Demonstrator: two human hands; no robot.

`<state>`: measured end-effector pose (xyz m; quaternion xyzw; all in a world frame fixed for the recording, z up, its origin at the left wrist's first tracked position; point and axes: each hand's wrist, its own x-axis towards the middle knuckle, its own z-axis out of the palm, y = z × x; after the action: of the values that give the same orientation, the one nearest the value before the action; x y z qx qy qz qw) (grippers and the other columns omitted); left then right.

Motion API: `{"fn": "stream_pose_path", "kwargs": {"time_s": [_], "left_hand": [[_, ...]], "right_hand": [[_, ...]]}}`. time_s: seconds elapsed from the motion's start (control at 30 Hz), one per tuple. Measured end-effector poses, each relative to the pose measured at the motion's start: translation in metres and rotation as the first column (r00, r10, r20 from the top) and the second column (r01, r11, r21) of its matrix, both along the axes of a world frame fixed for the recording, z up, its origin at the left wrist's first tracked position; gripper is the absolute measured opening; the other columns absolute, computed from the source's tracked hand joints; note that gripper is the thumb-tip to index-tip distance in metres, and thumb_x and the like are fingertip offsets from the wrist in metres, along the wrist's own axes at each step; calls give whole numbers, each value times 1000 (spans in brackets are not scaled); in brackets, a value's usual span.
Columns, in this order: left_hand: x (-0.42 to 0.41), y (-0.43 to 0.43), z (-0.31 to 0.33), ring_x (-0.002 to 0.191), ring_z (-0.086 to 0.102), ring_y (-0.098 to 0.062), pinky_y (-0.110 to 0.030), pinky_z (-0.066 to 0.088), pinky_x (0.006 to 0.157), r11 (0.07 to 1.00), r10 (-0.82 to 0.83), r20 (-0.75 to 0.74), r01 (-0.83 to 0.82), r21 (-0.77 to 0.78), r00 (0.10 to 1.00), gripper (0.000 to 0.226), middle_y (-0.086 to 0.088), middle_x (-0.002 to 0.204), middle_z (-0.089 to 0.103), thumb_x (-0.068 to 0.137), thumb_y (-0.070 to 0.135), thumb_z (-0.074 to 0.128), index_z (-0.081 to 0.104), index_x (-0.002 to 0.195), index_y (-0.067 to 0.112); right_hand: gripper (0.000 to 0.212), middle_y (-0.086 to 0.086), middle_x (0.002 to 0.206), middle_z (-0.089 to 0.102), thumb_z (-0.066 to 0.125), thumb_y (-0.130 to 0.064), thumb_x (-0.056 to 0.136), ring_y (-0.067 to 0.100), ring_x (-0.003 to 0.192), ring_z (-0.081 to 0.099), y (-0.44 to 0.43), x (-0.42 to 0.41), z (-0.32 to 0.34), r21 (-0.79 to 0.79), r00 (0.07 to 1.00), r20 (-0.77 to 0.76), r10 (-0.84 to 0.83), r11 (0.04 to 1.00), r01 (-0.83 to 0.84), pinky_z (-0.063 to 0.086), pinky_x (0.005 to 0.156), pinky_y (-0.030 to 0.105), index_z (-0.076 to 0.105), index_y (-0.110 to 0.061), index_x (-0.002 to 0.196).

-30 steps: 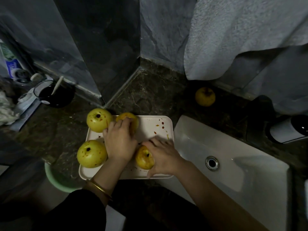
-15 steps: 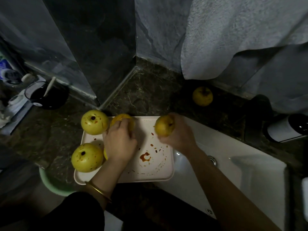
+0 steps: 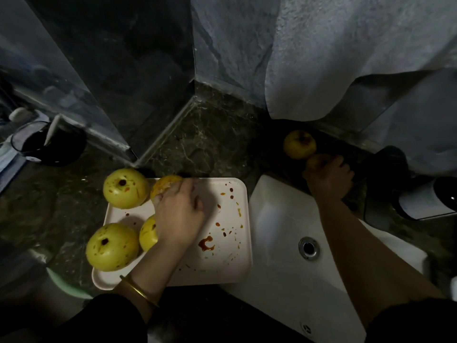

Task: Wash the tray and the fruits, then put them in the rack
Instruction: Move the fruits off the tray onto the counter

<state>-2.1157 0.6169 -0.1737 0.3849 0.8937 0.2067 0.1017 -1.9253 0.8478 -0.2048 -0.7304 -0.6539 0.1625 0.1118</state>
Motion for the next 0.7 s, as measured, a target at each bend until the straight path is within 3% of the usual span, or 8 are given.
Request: {"fn": "stream_pose_path", "kwargs": {"time_s": [0.23, 0.47, 0.57, 0.63, 0.7], "left_hand": [[0, 5, -5, 110, 54, -32, -39, 31, 92, 999, -15, -10, 14, -35, 1000, 38, -11, 116, 62, 83, 14, 59, 59, 120, 12], [0, 2, -4, 98, 58, -34, -41, 37, 84, 1000, -19, -49, 19, 11, 999, 48, -11, 104, 65, 71, 24, 42, 63, 113, 12], [3, -2, 0, 88, 59, -35, -41, 38, 79, 999, -5, -54, 8, 48, 999, 35, -13, 92, 65, 70, 20, 46, 64, 97, 8], [6, -8, 0, 84, 60, -34, -39, 38, 77, 998, -3, -62, 7, 60, 998, 27, -11, 85, 66, 69, 18, 48, 65, 88, 9], [8, -16, -2, 82, 63, -32, -37, 37, 75, 998, -17, -62, 20, 57, 998, 25, -7, 83, 69, 70, 18, 49, 69, 84, 13]], "right_hand": [[91, 27, 141, 37, 75, -33, 78, 45, 129, 33, 19, 6, -4, 10, 996, -74, -43, 999, 44, 32, 105, 48, 22, -4, 146], [98, 20, 152, 24, 79, -32, 74, 39, 137, 24, 12, 0, -1, 110, 998, -58, -6, 994, 12, 31, 106, 49, 19, -5, 148], [87, 22, 152, 24, 72, -31, 79, 37, 139, 22, -1, -17, 11, 254, 996, 5, 88, 963, -87, 25, 109, 47, 26, -2, 146], [84, 19, 153, 24, 69, -33, 81, 35, 141, 21, -23, -38, 20, 265, 975, 23, 220, 939, -218, 21, 112, 44, 25, -6, 147], [82, 13, 154, 23, 69, -33, 83, 29, 142, 19, -53, -65, 26, 238, 924, -67, 376, 905, -351, 20, 115, 40, 25, -11, 148]]}}
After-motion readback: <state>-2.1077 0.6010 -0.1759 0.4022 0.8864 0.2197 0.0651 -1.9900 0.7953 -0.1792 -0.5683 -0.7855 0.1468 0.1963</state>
